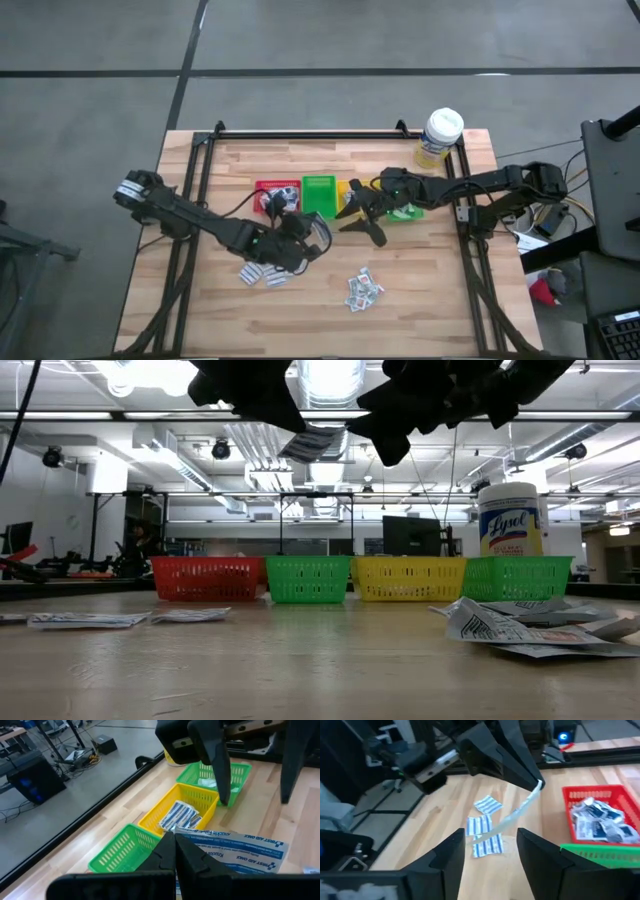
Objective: Pick & Place First Aid Supplies
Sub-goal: Put the blue bandage into the yellow basket
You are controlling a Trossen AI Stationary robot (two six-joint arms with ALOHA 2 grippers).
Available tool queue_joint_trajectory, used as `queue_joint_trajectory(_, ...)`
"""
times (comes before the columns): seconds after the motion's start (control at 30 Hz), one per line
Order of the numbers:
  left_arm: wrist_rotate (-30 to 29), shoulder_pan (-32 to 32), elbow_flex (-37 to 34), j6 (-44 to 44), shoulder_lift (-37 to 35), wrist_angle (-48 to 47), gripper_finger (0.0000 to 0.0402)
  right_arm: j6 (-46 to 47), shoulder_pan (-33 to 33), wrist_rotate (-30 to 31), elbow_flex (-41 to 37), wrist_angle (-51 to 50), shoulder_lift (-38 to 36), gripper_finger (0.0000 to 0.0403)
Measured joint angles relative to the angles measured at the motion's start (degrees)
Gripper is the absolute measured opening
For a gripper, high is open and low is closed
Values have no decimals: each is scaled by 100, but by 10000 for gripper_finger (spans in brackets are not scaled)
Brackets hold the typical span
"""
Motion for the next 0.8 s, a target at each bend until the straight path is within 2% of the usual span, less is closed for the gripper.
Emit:
queue_joint_trajectory(0.2,1,27,0,49,0,52,0,181,218,965,5,-34,6,192)
queue_joint_trajectory(0.53,0,60,0,52,-2,48,0,809,394,1770,337,-422,22,187)
queue_joint_trajectory(0.8,0,64,0,58,-2,42,0,922,479,1891,889,-1101,426,182)
